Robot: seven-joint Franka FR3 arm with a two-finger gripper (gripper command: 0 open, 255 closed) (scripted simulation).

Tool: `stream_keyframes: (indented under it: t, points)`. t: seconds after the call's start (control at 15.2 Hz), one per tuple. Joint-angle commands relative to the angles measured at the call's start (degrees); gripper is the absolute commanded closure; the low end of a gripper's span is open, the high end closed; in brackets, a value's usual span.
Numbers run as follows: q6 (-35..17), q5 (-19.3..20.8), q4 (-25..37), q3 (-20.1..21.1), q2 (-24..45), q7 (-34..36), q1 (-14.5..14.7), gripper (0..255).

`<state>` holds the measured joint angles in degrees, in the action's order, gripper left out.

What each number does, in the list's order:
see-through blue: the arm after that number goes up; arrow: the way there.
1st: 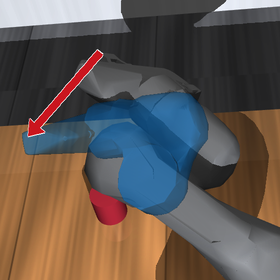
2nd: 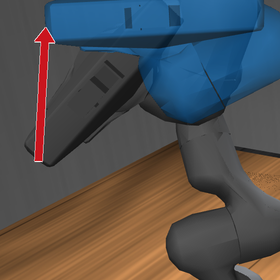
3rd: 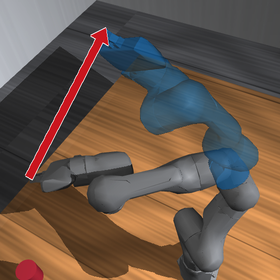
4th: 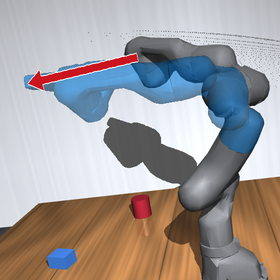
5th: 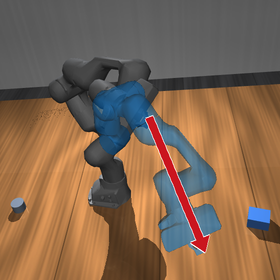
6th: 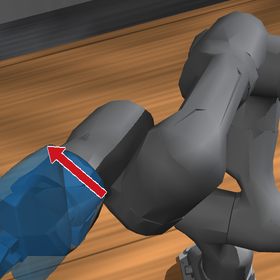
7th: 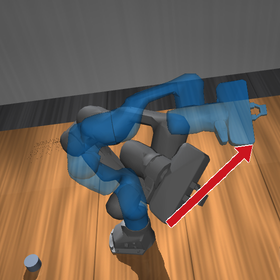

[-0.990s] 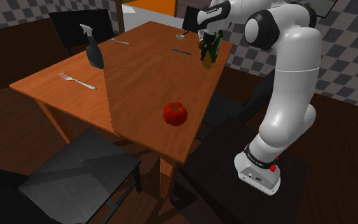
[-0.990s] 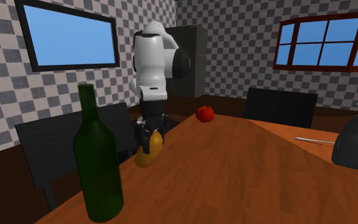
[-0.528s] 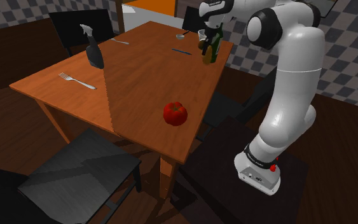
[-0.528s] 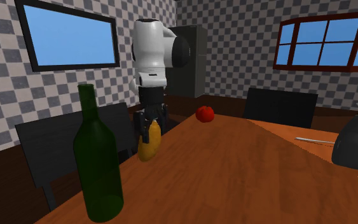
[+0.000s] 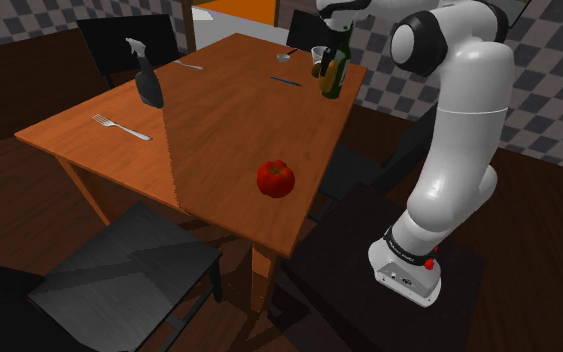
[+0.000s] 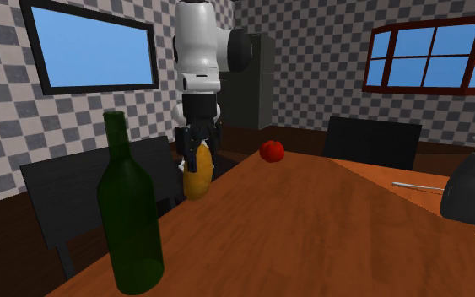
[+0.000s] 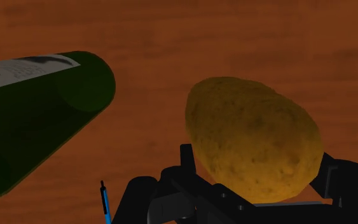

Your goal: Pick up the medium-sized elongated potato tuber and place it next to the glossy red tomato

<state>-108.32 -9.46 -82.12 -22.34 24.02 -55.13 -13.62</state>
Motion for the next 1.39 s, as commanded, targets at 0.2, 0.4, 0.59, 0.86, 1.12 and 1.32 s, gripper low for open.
stream_keyframes:
  t: [0.2, 0.4, 0.59, 0.86, 1.12, 1.32]
  points:
    - [1.4, 1.0, -0.8, -0.1, -2.4, 1.3, 1.2, 255]
    - [-1.2, 3.4, -8.8, 0.2, -8.2, 4.8, 4.8, 255]
    - [-3.2, 5.8, -15.6, 1.0, -13.5, 8.8, 7.9, 255]
    - [-5.0, 8.7, -23.3, 2.7, -19.7, 14.5, 11.3, 255]
    - [-6.1, 11.0, -29.6, 5.1, -25.1, 20.4, 14.2, 255]
    - [-6.6, 12.3, -33.5, 7.2, -28.6, 24.9, 16.0, 255]
